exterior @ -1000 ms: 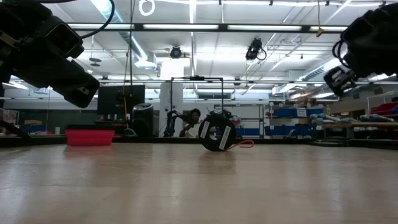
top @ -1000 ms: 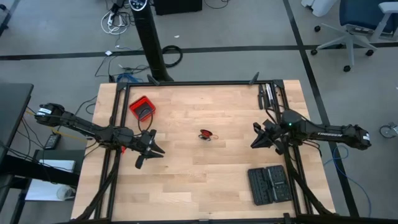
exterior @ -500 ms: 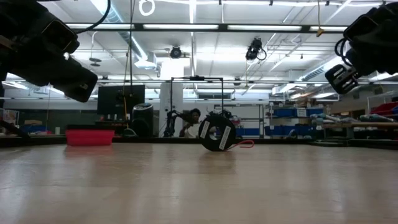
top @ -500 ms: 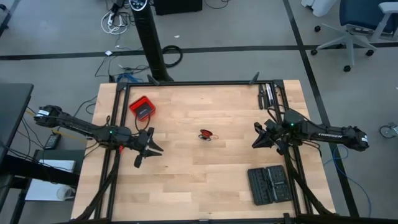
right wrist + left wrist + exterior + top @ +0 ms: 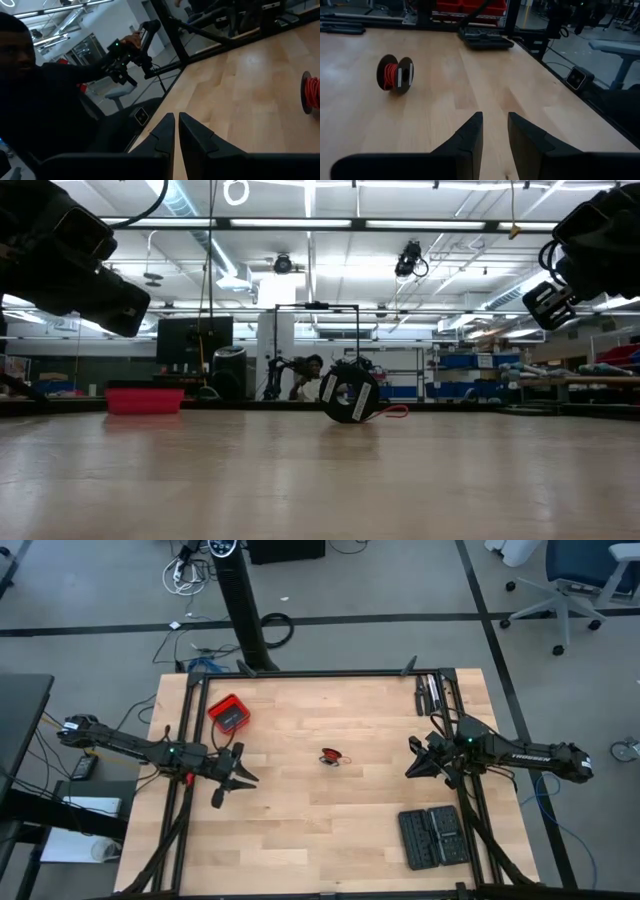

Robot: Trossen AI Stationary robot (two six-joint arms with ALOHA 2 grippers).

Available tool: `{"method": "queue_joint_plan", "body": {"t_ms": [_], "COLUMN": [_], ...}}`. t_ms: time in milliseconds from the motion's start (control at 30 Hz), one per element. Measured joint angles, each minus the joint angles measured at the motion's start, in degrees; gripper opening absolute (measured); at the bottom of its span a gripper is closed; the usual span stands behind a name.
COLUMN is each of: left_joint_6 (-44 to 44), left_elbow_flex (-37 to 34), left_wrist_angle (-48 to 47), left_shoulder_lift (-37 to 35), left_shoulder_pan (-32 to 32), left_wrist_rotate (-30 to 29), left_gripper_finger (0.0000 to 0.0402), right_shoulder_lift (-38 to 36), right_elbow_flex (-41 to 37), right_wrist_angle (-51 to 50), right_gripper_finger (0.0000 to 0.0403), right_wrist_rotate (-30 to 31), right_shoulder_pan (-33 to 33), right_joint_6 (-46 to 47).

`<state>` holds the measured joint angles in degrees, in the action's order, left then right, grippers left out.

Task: Coil cords
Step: Return to Home Position

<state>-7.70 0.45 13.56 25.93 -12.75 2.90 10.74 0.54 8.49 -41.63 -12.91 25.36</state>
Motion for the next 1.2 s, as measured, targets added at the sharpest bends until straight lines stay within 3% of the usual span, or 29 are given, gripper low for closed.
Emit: {"method": "queue_joint_plan", "body": {"t_ms": [1200], "left_joint_6": [0.0], "left_elbow_flex": [0.0], "left_wrist_angle": [-0.2], "left_shoulder_lift": [-2.1], "left_shoulder_pan": [0.0], "left_wrist_rotate": [0.2], "left_gripper_finger": [0.0092], "right_shoulder_lift": [0.0], "right_elbow_flex": [0.0], "right_wrist_angle": [0.0], "right_gripper_finger": [0.0029], "right_wrist_rotate": [0.0], "right_shoulder_pan": [0.0], "right_joint_6": [0.0]}}
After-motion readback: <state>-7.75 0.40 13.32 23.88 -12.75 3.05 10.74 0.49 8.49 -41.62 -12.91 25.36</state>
